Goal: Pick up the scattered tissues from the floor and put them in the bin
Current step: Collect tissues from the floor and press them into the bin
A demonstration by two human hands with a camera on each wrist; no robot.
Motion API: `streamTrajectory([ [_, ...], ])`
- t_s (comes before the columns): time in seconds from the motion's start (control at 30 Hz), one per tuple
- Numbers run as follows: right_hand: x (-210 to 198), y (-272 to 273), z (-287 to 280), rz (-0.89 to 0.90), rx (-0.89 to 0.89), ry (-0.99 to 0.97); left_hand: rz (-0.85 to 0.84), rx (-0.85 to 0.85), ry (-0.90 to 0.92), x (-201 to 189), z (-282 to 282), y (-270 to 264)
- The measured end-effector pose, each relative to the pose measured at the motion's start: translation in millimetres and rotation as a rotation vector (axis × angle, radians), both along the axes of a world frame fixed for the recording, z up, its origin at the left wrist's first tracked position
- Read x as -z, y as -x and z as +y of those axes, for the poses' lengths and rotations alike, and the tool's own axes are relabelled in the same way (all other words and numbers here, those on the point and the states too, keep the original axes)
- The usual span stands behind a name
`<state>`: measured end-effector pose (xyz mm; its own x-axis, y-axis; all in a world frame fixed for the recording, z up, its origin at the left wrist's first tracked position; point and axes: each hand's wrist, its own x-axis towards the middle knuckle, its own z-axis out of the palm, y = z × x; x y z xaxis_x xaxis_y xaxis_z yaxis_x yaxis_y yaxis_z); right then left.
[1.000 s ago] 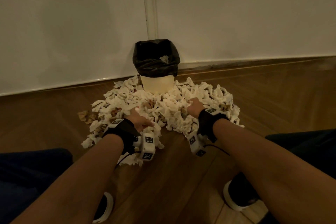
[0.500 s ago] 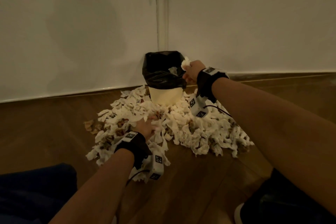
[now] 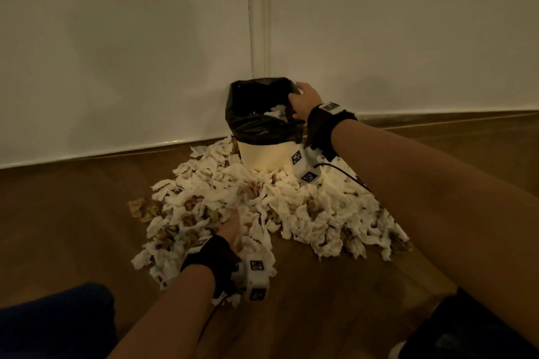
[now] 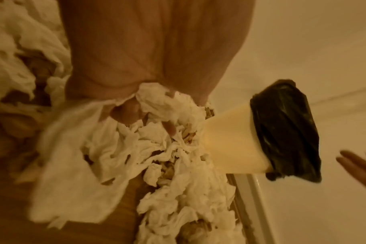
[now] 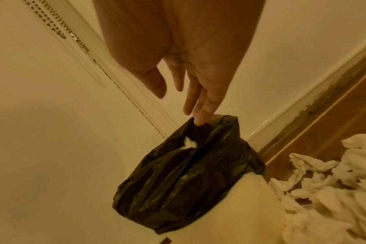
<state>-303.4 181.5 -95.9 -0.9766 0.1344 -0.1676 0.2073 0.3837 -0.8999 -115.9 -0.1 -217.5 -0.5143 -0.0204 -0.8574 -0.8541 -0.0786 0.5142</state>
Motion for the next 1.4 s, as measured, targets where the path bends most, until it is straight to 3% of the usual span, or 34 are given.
streamTrajectory([
  [0.07,8,-8,6,0.043,0.076,-0.007,0.010,-0.054,-0.073,-5,1,6],
  [0.27,48,-60,29,0.065,0.198,-0.127,0.244,0.063,-0.043,-37,8,29],
  [0.47,104,-116,45,-0.082,0.013,-0.425,0.344,-0.141,-0.268,-73,7,59],
  [0.57,135,-136,48,-0.227,-0.109,-0.669,0.458,-0.138,-0.126,-89,12,75],
  [0.63,154,-150,47,-0.343,-0.129,-0.731,0.524,-0.077,-0.014,-98,15,90],
  [0.77,179,-171,37,-0.500,-0.106,-0.704,0.614,-0.074,0.103,-122,25,118],
  [0.97,195,-187,26,-0.560,-0.192,-0.779,0.641,-0.065,0.063,-153,48,156],
  [1.13,202,-191,20,-0.648,-0.309,-0.761,0.720,-0.132,-0.003,-147,67,172],
  [1.4,203,-181,19,-0.587,-0.308,-0.712,0.775,-0.022,0.236,-128,59,206],
])
